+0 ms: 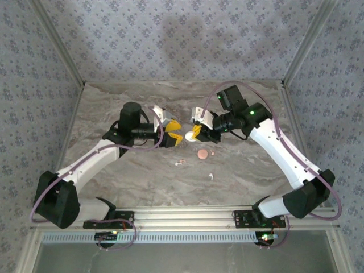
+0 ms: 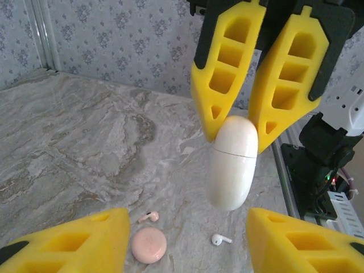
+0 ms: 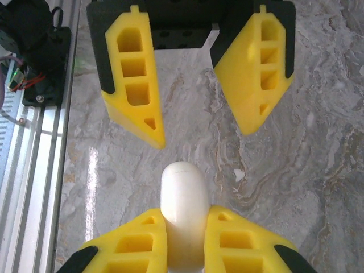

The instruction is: Insert the wireless bluetooth earbuds into the charging case

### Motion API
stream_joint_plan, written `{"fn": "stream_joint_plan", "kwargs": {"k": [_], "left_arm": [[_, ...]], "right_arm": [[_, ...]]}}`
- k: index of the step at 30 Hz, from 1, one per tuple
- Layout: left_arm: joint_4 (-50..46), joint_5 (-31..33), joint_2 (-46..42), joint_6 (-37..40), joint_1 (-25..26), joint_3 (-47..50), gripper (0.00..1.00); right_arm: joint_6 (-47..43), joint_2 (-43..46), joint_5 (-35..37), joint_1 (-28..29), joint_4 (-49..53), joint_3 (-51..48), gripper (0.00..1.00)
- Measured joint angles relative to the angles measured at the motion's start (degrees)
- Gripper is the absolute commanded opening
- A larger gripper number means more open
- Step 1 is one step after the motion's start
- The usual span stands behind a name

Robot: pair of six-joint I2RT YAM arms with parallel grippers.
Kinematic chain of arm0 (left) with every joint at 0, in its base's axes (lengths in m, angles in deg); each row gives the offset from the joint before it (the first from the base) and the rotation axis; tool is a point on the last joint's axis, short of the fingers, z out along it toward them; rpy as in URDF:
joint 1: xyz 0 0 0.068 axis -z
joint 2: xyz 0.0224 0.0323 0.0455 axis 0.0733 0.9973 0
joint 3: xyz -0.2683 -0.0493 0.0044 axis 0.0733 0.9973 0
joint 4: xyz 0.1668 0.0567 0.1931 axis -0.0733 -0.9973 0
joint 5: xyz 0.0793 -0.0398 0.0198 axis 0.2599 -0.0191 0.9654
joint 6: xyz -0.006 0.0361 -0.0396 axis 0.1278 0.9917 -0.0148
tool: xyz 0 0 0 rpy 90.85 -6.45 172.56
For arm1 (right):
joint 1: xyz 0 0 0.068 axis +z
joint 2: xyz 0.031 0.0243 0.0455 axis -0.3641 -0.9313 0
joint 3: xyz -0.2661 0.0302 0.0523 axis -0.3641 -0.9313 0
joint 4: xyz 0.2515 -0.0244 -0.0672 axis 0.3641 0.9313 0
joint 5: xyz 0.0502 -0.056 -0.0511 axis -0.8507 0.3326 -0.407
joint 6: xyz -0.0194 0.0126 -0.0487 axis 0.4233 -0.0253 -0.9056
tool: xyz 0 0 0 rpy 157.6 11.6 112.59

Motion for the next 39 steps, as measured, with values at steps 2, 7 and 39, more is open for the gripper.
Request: {"fn": "stream_joint_plan", "kwargs": {"k": [2, 7, 39], "left_arm": [[-1.57, 0.15, 0.00, 1.09, -0.09, -0.48, 0.56], [-4.96, 0.17, 0.00, 3.89, -0.09, -1.42, 0.55], [-23.39, 4.00, -1.14, 27.61, 0.79, -3.54, 0.51]], "right_arm": [[-0.17, 0.35, 1.51, 0.72, 0.11, 0.00, 0.15], [-0.57, 1.36, 4.87, 2.32, 0.33, 0.00, 0.14], [-6.32, 1.75, 17.38, 11.43, -3.98, -2.47, 0.13]]}}
